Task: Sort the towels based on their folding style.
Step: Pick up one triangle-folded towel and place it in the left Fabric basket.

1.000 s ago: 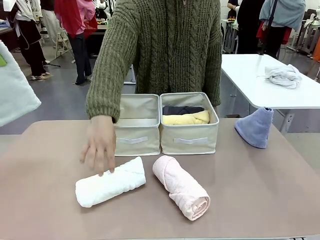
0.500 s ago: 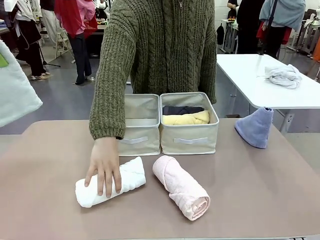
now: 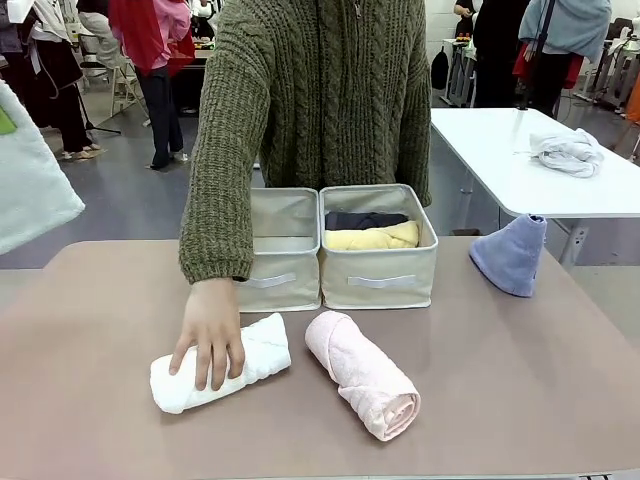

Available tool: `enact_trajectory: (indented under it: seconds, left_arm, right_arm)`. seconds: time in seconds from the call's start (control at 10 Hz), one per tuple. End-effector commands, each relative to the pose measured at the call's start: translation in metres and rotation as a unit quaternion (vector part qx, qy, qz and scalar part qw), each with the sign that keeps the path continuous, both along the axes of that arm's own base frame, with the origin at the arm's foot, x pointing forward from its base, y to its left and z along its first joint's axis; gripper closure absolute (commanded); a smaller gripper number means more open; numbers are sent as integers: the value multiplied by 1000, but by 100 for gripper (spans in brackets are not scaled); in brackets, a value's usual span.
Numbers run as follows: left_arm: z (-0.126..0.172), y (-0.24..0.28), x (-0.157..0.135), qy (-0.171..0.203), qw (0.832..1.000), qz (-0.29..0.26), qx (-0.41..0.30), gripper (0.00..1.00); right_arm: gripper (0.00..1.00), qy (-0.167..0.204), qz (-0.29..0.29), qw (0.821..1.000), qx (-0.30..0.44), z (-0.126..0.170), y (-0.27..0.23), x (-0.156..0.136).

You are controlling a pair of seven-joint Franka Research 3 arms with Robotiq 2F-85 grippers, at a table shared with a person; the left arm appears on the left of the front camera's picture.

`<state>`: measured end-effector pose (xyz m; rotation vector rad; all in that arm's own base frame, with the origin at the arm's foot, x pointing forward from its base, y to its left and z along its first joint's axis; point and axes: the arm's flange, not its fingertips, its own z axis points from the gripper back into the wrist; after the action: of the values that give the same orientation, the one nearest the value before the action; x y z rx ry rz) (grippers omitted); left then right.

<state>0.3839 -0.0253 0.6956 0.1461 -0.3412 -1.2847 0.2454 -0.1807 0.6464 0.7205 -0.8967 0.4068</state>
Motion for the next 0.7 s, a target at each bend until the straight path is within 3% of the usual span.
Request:
enact_trajectory:
  seconds: [0.0,0.6]
  left_arm:
    - [2,1,-3,-3,1000,0,4,83]
    - [2,1,-3,-3,1000,0,4,83]
  right_arm:
    - [0,-4,7,1000,4,-1,1,1]
    - [0,-4,7,1000,4,-1,1,1]
